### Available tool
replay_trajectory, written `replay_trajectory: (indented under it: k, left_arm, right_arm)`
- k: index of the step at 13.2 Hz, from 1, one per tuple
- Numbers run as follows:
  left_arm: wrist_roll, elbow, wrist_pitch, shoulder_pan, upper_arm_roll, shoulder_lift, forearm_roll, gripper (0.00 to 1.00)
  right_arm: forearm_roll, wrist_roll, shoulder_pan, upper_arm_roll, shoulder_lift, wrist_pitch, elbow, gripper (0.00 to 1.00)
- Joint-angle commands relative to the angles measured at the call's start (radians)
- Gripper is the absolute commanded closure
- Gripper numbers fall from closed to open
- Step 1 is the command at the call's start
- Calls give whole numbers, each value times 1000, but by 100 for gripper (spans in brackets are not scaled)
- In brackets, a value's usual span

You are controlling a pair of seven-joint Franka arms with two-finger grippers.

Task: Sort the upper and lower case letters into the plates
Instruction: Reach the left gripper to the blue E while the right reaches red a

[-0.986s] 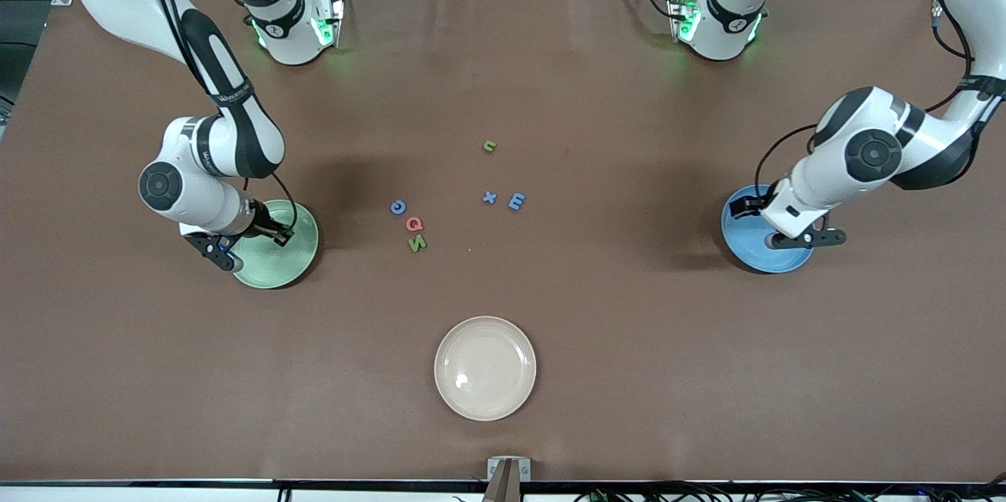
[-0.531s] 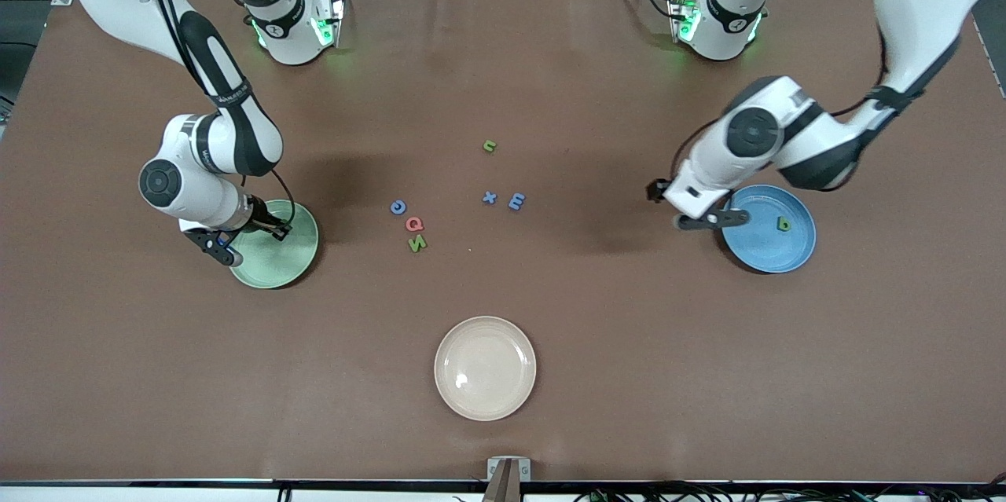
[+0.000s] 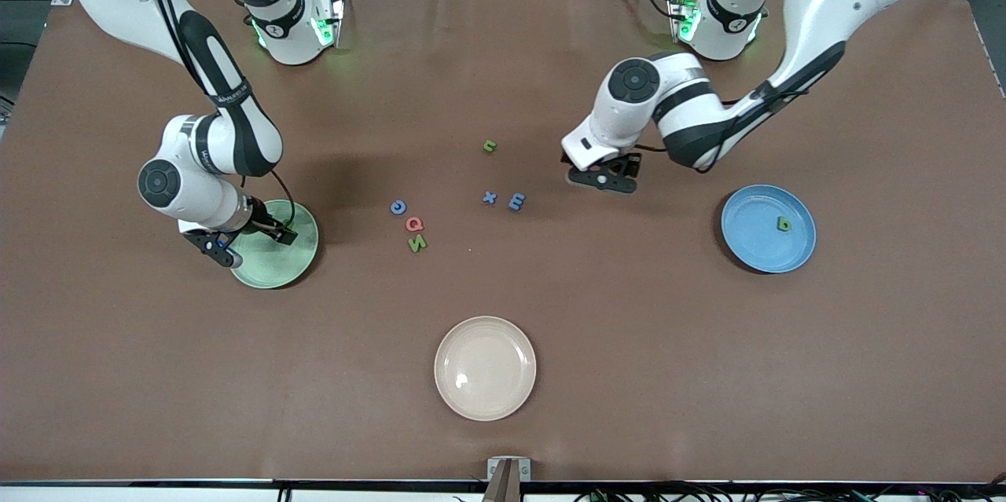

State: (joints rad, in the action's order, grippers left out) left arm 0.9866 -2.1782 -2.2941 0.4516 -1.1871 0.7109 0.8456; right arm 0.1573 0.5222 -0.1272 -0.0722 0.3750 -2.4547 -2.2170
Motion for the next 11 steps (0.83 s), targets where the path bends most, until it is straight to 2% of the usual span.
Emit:
replay_trajectory:
  k: [1, 3, 4, 8, 11]
  left_arm:
    - [-45, 9, -117, -115, 90, -4, 55, 1]
    - [-68, 41, -140, -187, 135, 4, 56, 2]
    - [-72, 60, -145, -217, 152, 12, 56, 2]
    - [-71, 202, -145, -410, 283, 65, 43, 4]
    - [-60, 284, -145, -493, 336, 116, 21, 5]
  right_arm:
    - [19, -2, -34, 12, -34, 184, 103, 0]
    - [15, 1, -103, 12, -35, 304, 201, 0]
    - [15, -5, -148, 12, -35, 313, 223, 0]
    - [7, -19, -328, 12, -22, 209, 229, 0]
    - [8, -21, -406, 12, 2, 143, 224, 0]
